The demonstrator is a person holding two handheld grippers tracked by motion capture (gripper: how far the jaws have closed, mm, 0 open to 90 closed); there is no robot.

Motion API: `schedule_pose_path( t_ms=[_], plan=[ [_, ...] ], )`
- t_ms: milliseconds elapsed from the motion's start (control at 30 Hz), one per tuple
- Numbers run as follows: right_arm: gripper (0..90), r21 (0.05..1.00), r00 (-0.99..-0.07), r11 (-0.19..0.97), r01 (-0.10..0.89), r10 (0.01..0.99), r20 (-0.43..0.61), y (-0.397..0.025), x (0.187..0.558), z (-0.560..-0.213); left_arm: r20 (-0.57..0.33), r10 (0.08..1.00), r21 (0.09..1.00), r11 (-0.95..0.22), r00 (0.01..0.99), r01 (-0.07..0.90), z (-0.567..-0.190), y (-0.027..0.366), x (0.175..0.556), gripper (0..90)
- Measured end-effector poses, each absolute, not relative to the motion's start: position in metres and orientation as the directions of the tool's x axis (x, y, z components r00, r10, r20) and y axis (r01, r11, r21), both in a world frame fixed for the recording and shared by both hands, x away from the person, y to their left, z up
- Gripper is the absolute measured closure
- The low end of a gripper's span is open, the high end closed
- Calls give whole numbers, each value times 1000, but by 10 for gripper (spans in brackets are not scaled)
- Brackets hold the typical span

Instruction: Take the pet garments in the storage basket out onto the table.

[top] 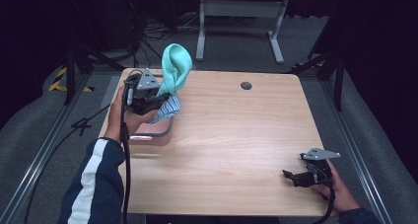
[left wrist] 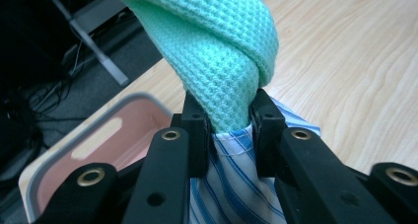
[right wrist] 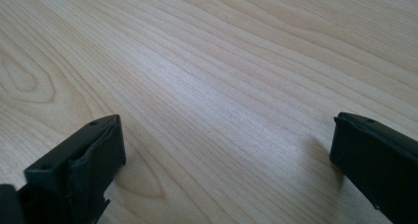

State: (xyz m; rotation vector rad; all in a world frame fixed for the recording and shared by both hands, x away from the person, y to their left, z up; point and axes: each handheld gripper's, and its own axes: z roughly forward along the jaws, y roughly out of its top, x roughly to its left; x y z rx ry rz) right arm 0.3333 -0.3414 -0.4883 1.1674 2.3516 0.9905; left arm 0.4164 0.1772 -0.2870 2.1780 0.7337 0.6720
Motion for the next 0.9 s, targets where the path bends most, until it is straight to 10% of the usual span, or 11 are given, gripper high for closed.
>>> schedule_pose_path(
  t_ms=[900],
  plan=[
    [7,712,-608,421,562,794,10,-341,333,-488,227,528,717,-659,818,227,-305,86,423,739]
  ],
)
